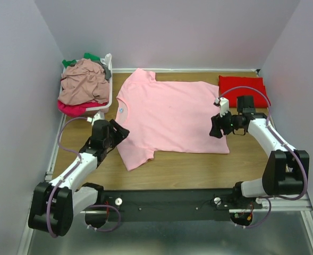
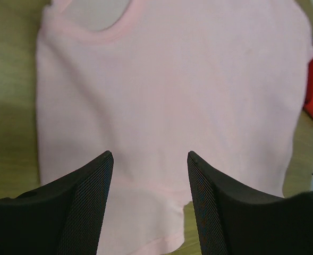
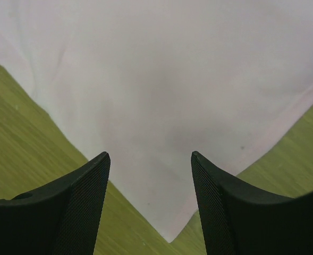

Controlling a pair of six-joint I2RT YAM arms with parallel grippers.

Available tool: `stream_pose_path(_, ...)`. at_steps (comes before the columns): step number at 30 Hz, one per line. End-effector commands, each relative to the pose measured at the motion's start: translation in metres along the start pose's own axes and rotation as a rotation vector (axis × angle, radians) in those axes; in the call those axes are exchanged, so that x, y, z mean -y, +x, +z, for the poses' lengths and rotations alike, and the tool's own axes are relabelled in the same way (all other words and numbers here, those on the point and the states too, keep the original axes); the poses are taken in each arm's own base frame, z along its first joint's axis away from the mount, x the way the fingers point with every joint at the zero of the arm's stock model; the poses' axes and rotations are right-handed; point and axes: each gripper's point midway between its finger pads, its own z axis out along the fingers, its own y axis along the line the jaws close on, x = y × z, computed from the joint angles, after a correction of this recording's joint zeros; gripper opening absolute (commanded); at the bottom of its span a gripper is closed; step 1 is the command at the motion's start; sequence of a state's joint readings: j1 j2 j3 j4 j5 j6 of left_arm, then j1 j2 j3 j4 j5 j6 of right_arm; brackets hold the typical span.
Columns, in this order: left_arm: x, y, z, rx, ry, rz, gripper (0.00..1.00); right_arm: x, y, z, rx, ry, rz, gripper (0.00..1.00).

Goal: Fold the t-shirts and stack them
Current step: Flatten the tshirt out

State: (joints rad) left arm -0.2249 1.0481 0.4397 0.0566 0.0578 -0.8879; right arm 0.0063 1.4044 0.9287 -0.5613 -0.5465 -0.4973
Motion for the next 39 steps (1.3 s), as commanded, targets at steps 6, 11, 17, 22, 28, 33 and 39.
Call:
stream_pose_path(6,-0.075,0.018,0.003,-0.019,-0.417,-0.155,0.65,-0.027,0.013,-0.004,0.004,-0.099,-0.003,0.7)
stream_pose_path(11,-0.092,0.042,0.011,-0.135,-0.491,-0.131,0.61,-0.023,0.018,-0.005,-0.011,-0.072,-0.027,0.7)
stream_pose_path(17,-0.095,0.049,0.011,-0.184,-0.516,-0.079,0.41,-0.022,0.032,-0.005,-0.066,-0.084,-0.093,0.7)
stream_pose_path(22,-0.082,0.056,0.005,-0.258,-0.461,-0.041,0.0,-0.021,0.045,-0.012,-0.122,-0.087,-0.185,0.7)
stream_pose_path(28,-0.058,0.046,-0.024,-0.247,-0.413,-0.002,0.0,-0.009,0.058,-0.024,-0.202,-0.027,-0.291,0.7)
stream_pose_path(33,-0.05,0.048,-0.051,-0.266,-0.381,0.007,0.0,-0.007,0.074,-0.03,-0.277,-0.037,-0.37,0.69)
stream_pose_path(39,-0.049,0.065,-0.076,-0.328,-0.346,0.007,0.0,-0.017,0.105,-0.033,-0.374,-0.149,-0.482,0.68)
